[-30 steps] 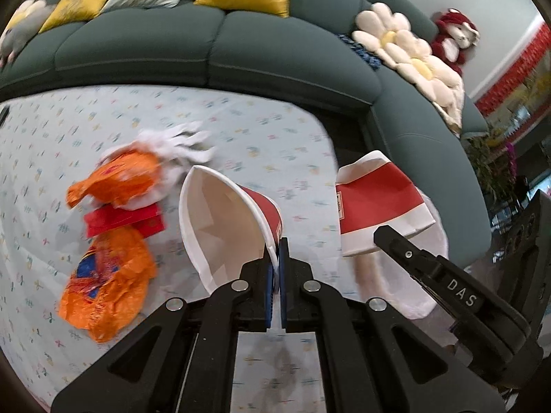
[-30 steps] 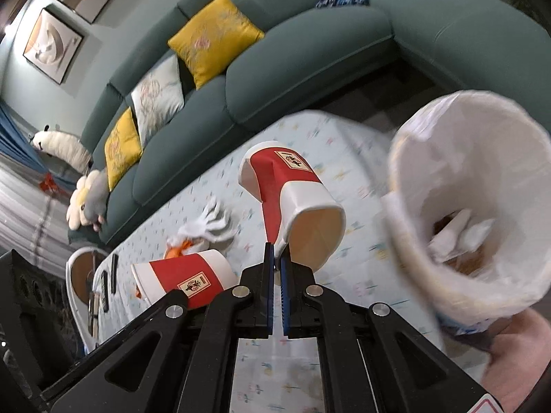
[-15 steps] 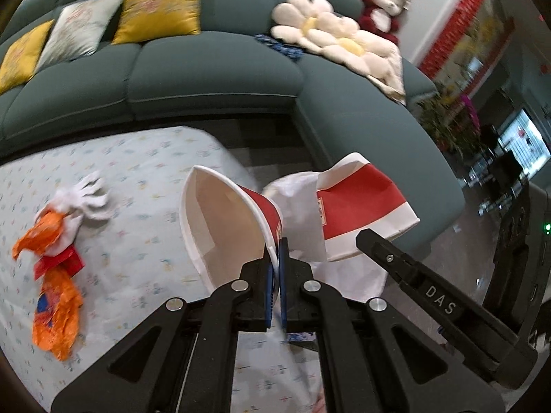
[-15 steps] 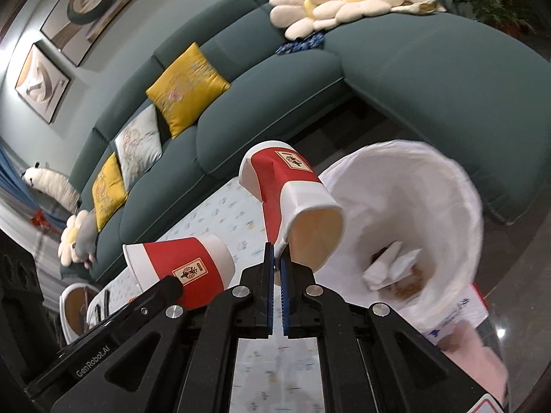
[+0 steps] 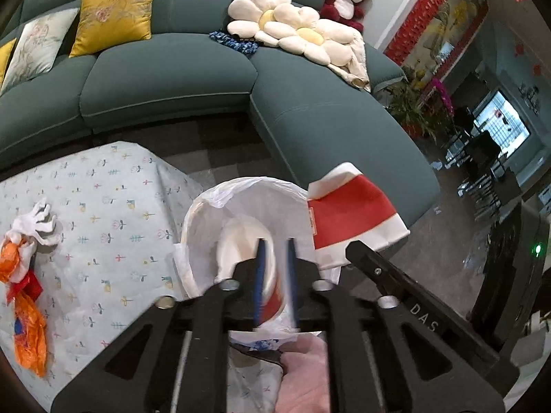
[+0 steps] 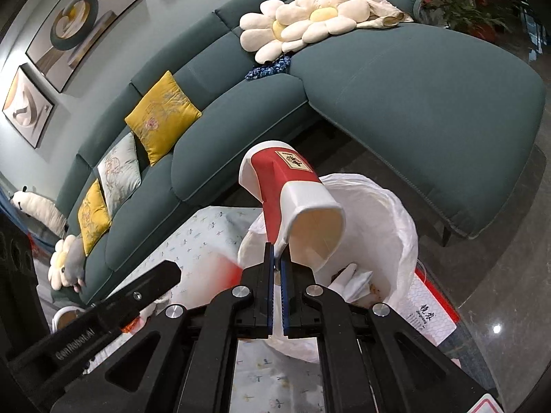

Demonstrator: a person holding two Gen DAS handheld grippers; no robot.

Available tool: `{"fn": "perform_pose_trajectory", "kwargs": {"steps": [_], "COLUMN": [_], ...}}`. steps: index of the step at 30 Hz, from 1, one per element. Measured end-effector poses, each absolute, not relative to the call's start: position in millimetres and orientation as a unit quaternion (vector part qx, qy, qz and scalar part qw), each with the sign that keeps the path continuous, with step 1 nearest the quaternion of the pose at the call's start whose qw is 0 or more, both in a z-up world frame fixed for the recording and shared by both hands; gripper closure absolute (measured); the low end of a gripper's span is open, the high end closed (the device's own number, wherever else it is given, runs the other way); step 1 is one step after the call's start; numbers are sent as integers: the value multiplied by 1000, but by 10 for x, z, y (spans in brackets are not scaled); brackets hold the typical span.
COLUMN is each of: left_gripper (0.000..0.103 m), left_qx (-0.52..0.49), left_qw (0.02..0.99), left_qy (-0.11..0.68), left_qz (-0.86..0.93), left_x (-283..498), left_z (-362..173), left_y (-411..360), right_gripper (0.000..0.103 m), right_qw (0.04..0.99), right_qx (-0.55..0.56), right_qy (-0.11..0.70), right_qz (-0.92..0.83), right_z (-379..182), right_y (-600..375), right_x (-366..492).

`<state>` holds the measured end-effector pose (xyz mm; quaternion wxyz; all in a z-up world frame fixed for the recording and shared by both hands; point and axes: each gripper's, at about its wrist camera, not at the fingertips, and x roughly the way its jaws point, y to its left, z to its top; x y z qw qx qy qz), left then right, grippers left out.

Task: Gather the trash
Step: 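Carry both red paper cups to the white bin and open both tools inside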

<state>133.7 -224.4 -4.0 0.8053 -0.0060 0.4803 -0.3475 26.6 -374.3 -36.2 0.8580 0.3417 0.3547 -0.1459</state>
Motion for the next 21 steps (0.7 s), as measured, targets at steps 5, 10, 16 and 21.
{"fn": "perform_pose_trajectory", "kwargs": {"steps": [5, 10, 16, 21], "left_gripper": [73, 70, 64, 63], "left_qx": [-4, -10, -11, -15], "left_qw": [815, 818, 822, 824], "left_qy": [475, 480, 479, 482], "left_qz": [-332, -318, -307, -298], "left_x": [1336, 1374, 1371, 1395], "left_z": [-29, -49, -62, -86], "left_y": [-2188, -2087, -1981, -1887], "right_gripper": [99, 98, 91, 90], "right_qw": [858, 857, 857, 860], "right_qx": [340, 337, 333, 327], "right_qy": [357, 363, 366, 367], "right_qz": [-147, -144, -144, -138], "right_z": [-382, -393, -389, -354], "right_y": [-3753, -3688, -3632, -3565], "right_x": [290, 376, 440, 474]}}
